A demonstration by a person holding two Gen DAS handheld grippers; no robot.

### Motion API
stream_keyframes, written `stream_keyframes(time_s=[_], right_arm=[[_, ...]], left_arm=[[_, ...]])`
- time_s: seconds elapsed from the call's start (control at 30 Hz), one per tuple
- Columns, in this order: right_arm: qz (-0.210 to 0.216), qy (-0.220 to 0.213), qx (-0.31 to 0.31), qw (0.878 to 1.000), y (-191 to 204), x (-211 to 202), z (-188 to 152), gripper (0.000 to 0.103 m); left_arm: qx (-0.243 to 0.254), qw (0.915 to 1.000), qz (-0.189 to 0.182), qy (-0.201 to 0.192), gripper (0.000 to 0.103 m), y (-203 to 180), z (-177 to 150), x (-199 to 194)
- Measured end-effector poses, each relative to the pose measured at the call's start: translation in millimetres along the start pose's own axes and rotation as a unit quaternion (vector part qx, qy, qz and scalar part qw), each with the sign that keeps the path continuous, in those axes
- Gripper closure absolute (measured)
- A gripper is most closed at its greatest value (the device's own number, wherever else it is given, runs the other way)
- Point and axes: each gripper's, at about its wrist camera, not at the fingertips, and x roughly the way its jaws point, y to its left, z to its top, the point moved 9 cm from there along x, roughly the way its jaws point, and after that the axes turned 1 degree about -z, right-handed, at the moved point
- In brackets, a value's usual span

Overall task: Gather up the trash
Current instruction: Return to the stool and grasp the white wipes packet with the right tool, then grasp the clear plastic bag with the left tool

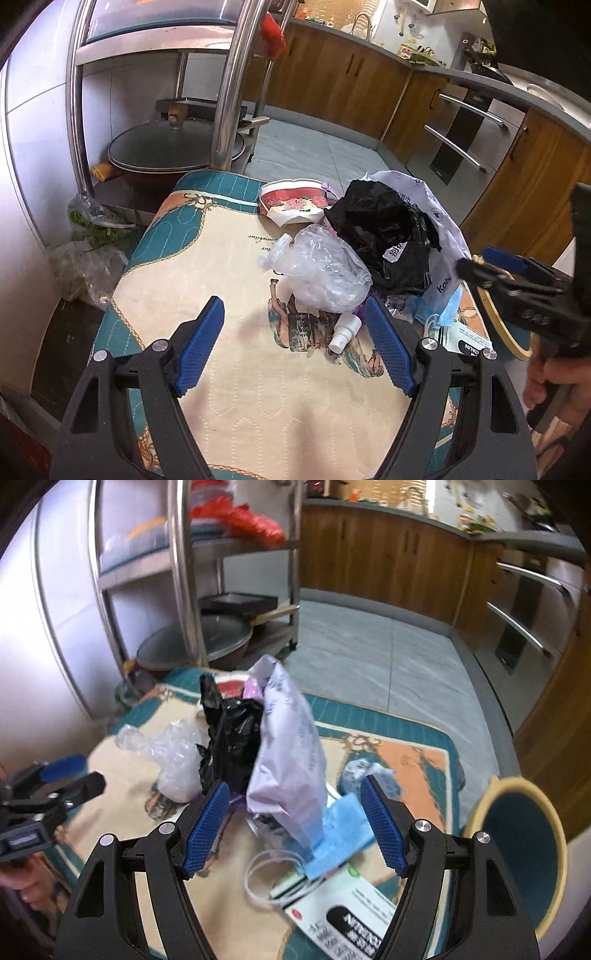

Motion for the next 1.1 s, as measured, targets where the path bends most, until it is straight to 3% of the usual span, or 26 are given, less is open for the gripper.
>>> stream_keyframes(time_s=[0.1,0.17,0.27,0.57,0.9,1.1], right_arm=[[-0.007,0.013,-0.020,1.000,7,18,-1,0.036],[-0.012,0.022,-0.021,0.999,8,28,-2,0.056],[-0.008,0.025,-0.014,1.000,4,32,-5,0.071],[-0.002,-0.015,0.011,1.000,-8,8,3,0.089],[0.034,-0.078,0.108,0.991,-42,-37,14,0.090],[0.047,-0.099,0.147,0.983,-60,-66,4,0.090]], left_arm=[[0.003,1.0000,-0.002,0.003,0.026,-2,-2,2],[0.005,1.0000,-0.003,0.005,0.026,-4,-2,3],[0.007,0.9999,-0.004,0.008,0.026,-5,-4,4],[0.051,0.9984,-0.024,-0.005,0.026,-37,-4,0],[0.065,0.9977,-0.017,0.007,0.026,-38,-8,14],[0.022,0.9996,-0.019,0.007,0.026,-19,3,37]])
